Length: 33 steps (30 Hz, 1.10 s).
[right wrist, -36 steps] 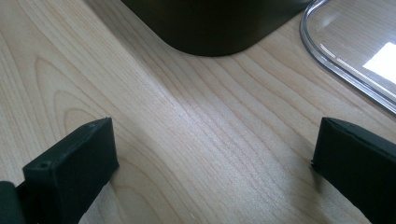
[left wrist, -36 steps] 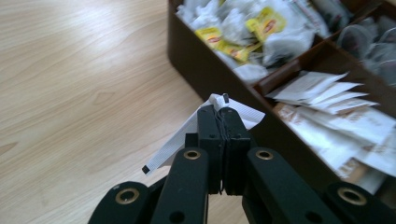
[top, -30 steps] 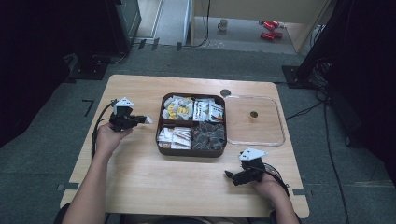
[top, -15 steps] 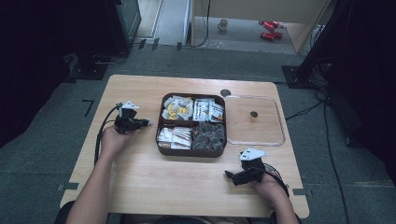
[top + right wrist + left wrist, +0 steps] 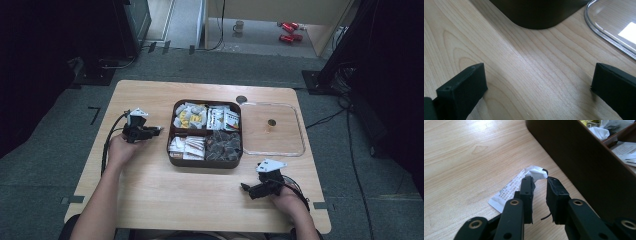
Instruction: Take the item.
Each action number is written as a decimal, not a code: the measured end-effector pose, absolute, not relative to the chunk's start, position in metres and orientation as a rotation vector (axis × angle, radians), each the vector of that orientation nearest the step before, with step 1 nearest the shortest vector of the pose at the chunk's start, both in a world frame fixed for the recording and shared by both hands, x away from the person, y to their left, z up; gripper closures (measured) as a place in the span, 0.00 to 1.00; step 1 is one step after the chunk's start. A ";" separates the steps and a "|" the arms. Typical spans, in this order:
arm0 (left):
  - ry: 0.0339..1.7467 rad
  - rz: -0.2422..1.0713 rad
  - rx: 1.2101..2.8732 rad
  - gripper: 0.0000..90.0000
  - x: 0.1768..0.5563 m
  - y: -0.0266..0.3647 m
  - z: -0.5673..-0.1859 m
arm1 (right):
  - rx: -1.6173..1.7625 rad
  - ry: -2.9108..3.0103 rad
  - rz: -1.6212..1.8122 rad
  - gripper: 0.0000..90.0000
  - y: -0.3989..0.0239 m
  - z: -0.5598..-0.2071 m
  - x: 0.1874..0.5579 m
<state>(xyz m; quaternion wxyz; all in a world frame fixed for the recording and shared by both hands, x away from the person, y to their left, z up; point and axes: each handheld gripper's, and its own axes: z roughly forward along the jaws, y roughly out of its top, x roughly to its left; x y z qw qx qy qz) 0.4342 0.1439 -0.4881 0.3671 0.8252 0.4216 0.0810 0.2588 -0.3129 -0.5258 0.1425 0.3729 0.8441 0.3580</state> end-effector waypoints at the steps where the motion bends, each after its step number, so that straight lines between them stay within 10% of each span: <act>1: 1.083 0.201 2.108 0.80 0.434 0.144 -0.487 | 1.076 2.435 1.033 0.00 -0.313 -0.526 0.259; 33: 1.087 0.170 2.067 0.58 0.411 0.171 -0.471 | 1.072 2.438 1.033 0.00 -0.313 -0.526 0.258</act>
